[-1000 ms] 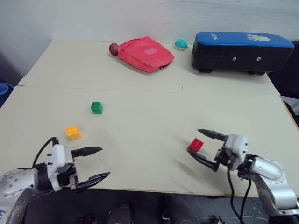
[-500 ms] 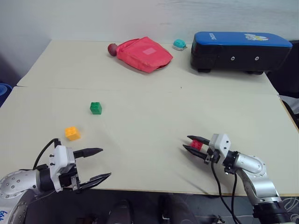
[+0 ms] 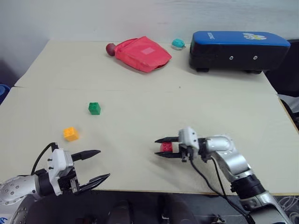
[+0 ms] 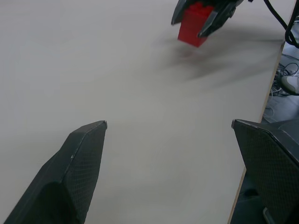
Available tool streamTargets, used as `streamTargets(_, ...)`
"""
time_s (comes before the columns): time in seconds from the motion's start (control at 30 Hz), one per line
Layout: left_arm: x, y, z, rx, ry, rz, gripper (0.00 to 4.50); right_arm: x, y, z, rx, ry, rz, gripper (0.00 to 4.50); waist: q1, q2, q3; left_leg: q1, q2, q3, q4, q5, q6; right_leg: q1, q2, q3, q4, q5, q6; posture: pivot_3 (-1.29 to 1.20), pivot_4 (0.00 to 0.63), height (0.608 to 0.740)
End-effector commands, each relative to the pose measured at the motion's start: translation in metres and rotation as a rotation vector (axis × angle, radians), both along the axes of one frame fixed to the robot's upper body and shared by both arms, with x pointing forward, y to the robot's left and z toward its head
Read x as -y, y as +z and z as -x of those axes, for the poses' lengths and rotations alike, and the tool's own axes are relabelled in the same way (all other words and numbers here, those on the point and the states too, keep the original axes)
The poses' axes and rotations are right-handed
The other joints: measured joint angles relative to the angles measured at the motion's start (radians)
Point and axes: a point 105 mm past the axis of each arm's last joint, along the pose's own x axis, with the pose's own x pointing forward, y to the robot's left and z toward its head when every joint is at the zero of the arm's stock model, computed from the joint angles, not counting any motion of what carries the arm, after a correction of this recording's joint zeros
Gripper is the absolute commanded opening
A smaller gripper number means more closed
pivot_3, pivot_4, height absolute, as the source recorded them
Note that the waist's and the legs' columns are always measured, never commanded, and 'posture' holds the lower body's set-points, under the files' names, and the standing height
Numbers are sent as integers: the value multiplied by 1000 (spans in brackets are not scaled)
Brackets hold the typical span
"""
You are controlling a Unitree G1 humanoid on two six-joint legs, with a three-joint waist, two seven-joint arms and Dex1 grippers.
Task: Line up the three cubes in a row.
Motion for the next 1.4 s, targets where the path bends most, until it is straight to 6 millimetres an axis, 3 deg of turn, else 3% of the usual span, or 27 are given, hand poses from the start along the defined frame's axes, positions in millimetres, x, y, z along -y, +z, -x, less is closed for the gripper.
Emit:
streamTargets(0.03, 1, 6, 1, 37, 6, -11, 4500, -6, -2, -9, 31, 22, 11, 1530, -1, 0, 0, 0, 0, 0, 1, 0, 0, 0, 0, 0, 0, 0, 0, 0, 150, 740)
streamTargets(0.23, 1, 5, 2, 37, 14, -15, 4500, -13, -10, -19, 42, 35, 8, 1530, -11, 0, 0, 2, 0, 0, 0, 0, 1, 1, 0, 0, 2, 0, 0, 0, 150, 740)
streamTargets(0.47, -5, 7, 4, 43, 40, -28, 4500, -17, -3, -22, 35, -7, -86, 1530, -15, -1, 0, 2, 0, 0, 0, 0, 0, 1, 0, 0, 3, 0, 0, 0, 150, 740)
streamTargets(0.5, -5, 7, 4, 43, 46, -30, 4500, -18, 2, -21, 32, -4, -117, 2278, -14, -1, 0, 2, 0, 0, -1, 0, 1, 1, 0, 0, 3, 0, 0, 0, 150, 740)
streamTargets(0.7, -26, 5, 10, 47, 155, -45, 4500, -15, 50, -7, 136, 37, -332, 4239, -12, 0, 0, 1, 0, 0, -1, 0, 1, 0, 0, 0, 2, 0, 0, 0, 150, 740)
streamTargets(0.73, -33, 3, 12, 50, 195, -50, 4500, -11, 58, -7, 148, 33, -362, 4471, -13, 0, 0, 1, 0, 0, -1, 0, 1, 0, 0, 0, 1, 0, 0, 0, 150, 740)
streamTargets(0.83, -56, 0, 17, 74, 337, -43, 4500, 0, 66, -5, 184, 31, -367, 4471, -10, 0, 0, 1, 0, 0, -2, -1, 1, 0, 0, 0, 1, 0, 0, 0, 150, 740)
streamTargets(1.0, -127, -6, 50, 117, 818, 42, 4500, 59, 47, -11, 185, -131, -253, 4471, -6, -1, 0, 0, 0, -1, -1, -2, 4, 1, -1, -2, -2, 0, 0, 0, 150, 740)
streamTargets(1.1, -149, -9, 68, 142, 991, 73, 4500, 91, 38, -15, 223, -262, -222, 4471, -6, -1, 0, 0, -1, -1, -1, -3, 5, 2, -2, -2, -3, 0, 0, 0, 150, 740)
streamTargets(1.17, -154, -7, 71, 170, 1041, 100, 4500, 103, 38, -15, 252, -325, -259, 4471, -6, -2, 0, 0, -1, -1, 0, -3, 6, 2, -2, -2, -3, 0, 0, 0, 150, 740)
streamTargets(1.3, -145, 8, 49, 240, 1014, 190, 4500, 112, 39, 1, 77, -298, -358, 4471, 0, -2, 0, 4, -1, -4, 0, -3, 5, 8, -2, -4, -3, 0, 0, 0, 150, 740)
streamTargets(1.4, -123, 22, -2, 179, 1026, 341, 4500, 108, 45, -3, 129, -326, -372, 4471, 5, -1, 1, 5, -1, -5, 0, -3, 5, 11, -2, -5, -3, 0, 0, 0, 150, 740)
